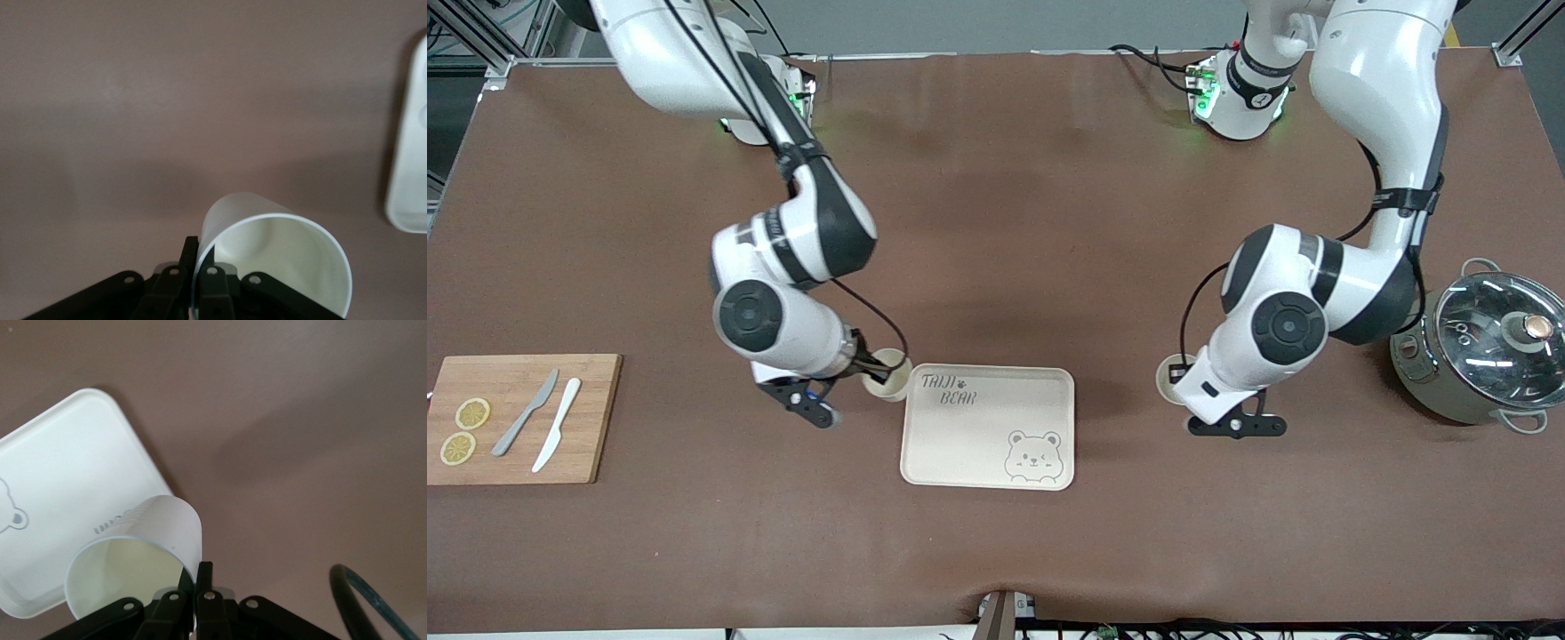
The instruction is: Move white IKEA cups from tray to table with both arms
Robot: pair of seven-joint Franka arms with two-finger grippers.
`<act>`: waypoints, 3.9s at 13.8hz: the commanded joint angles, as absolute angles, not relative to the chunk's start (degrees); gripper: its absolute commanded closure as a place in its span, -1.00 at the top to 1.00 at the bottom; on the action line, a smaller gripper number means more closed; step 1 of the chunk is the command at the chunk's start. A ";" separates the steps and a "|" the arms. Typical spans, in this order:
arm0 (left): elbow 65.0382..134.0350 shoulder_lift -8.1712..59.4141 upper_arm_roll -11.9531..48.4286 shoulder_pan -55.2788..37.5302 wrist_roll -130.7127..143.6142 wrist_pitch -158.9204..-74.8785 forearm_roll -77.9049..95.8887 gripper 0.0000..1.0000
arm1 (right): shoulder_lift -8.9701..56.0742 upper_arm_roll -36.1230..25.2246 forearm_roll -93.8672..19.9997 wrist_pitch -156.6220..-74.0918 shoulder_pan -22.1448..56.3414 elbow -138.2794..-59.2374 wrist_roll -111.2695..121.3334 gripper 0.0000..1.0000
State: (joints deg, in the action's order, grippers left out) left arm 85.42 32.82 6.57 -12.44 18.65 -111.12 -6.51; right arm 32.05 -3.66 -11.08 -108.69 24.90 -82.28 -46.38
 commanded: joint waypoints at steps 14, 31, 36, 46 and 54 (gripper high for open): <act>99.67 31.64 7.38 1.14 1.32 -123.31 -7.21 -1.00 | 10.81 -2.99 -3.08 -127.76 -0.86 -124.88 5.16 -1.00; 98.19 24.61 10.11 0.53 1.76 -119.20 -7.56 1.00 | 18.28 -2.81 -1.23 -116.95 -6.68 -114.74 13.36 1.00; 92.72 18.83 11.69 0.62 5.44 -109.17 -7.38 1.00 | 20.29 -1.94 -3.86 -100.76 -4.31 -88.21 13.89 1.00; 79.63 13.62 12.30 1.23 5.19 -88.78 -7.29 1.00 | 3.73 -1.23 -3.08 -82.88 -0.44 -83.20 -4.11 1.00; 80.59 7.48 12.30 2.19 5.19 -84.29 -4.32 1.00 | -9.58 -1.14 -0.18 -84.46 0.88 -96.77 -3.35 1.00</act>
